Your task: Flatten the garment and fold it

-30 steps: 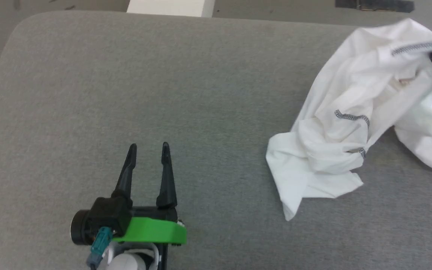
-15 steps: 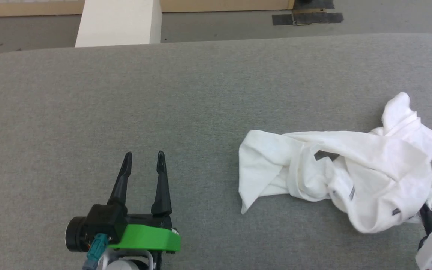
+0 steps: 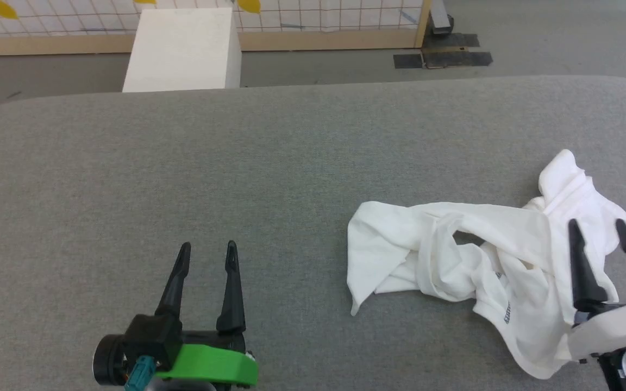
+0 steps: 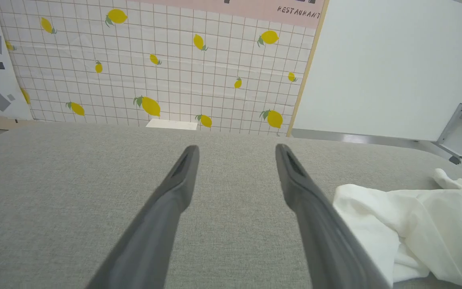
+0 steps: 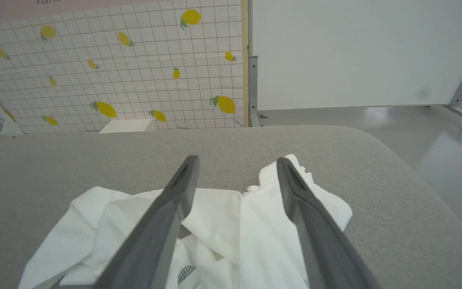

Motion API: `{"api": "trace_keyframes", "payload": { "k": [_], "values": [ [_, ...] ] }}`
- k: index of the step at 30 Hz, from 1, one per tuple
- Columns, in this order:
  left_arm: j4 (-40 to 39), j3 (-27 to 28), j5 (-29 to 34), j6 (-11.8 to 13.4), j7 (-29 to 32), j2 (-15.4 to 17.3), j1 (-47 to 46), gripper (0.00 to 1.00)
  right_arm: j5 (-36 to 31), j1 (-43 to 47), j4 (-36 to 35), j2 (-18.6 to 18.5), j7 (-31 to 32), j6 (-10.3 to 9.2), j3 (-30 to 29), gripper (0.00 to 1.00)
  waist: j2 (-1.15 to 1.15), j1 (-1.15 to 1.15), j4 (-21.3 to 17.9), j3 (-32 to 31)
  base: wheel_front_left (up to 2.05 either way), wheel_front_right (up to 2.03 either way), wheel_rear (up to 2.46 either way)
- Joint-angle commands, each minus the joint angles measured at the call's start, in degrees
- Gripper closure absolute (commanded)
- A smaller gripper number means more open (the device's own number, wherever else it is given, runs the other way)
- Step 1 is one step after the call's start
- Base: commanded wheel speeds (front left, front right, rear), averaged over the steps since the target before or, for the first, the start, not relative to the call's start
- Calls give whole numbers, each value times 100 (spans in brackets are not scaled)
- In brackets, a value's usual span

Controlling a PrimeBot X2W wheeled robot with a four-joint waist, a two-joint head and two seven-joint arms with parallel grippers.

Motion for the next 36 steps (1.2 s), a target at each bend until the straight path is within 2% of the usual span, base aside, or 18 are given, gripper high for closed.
{"api": "trace_keyframes", "payload": {
  "k": [1, 6, 7, 10, 18, 23, 24, 25, 26, 31, 36],
  "values": [
    [-2, 1, 57, -40, -22, -14, 81, 0, -21, -83, 15, -96, 116, -9, 124, 0, 0, 0, 107, -59, 0, 0, 0],
    [-14, -38, 3, -47, -22, -14, 69, 0, 80, -546, 287, -715, 887, -9, 579, 0, 0, 0, 338, -16, 0, 0, 0],
    [-26, -103, -31, -36, -22, -14, 19, 0, 232, -832, 568, -1139, 1492, -9, 804, 0, 0, 0, 504, 84, 0, 0, 0],
    [-30, -163, -70, 5, -22, -14, -23, 0, 374, -1075, 839, -1646, 1968, -9, 1123, 0, 0, 0, 662, 203, 0, 0, 0],
    [-63, -320, -150, 93, -22, -14, -196, 0, 921, -1672, 1316, -2728, 2777, -9, 2125, 0, 0, 0, 1025, 585, 0, 0, 0],
    [-80, -464, -225, 162, -22, -14, -372, 0, 1121, -2057, 1589, -3165, 3095, -9, 2734, 0, 0, 0, 1207, 809, 0, 0, 0],
    [-77, -498, -244, 180, -22, -14, -412, 0, 1141, -2143, 1669, -3230, 3125, -9, 2843, 19, 0, 0, 1242, 845, 0, 0, 0],
    [-74, -523, -262, 197, -22, -14, -440, 0, 1152, -2210, 1732, -3272, 3132, -9, 2914, 71, 0, 0, 1268, 868, 0, 0, 0],
    [-72, -547, -281, 221, -22, -14, -470, 0, 1173, -2284, 1817, -3305, 3147, -9, 2994, 100, 0, 0, 1288, 884, 0, 0, 0],
    [-57, -569, -309, 304, -22, -14, -513, 0, 1241, -2594, 2054, -3362, 2988, -9, 3194, 100, 0, 0, 1285, 861, 0, 0, 0],
    [-55, -437, -266, 313, -22, -14, -439, 0, 1205, -2984, 2097, -3215, 2396, -9, 2999, 100, 0, 0, 1085, 645, 0, 0, 0]
  ]
}}
